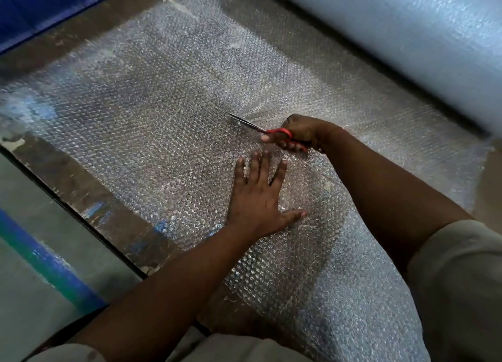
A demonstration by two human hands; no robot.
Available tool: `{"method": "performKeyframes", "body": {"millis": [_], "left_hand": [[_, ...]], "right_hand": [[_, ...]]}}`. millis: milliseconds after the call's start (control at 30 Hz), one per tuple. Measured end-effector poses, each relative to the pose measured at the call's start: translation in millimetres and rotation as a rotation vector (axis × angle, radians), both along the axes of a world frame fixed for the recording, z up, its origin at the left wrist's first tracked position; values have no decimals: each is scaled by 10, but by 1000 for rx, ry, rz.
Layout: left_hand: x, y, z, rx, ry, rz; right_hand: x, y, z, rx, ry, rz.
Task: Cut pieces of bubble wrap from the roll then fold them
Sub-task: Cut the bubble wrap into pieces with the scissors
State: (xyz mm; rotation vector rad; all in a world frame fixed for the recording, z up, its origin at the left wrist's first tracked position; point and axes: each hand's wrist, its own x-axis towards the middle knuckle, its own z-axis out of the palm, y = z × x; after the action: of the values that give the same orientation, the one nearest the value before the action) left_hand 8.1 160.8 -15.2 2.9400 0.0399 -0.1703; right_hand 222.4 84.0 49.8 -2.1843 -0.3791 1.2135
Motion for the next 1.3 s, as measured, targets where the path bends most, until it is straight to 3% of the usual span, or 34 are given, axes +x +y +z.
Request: {"method": "performKeyframes", "body": {"millis": [800,1000,1133,1300], "left_hand": [[9,56,52,-74,-57,37],[98,690,33,7,-166,215],[179,1253,-80,76,-79,227],[177,1360,-163,79,-37,215]], "right_hand": [[-4,320,-15,-34,62,-46],[25,293,-27,-32,63,-30],[34,294,-48,-32,75,-21],[40,286,-82,-29,72,-25]]}}
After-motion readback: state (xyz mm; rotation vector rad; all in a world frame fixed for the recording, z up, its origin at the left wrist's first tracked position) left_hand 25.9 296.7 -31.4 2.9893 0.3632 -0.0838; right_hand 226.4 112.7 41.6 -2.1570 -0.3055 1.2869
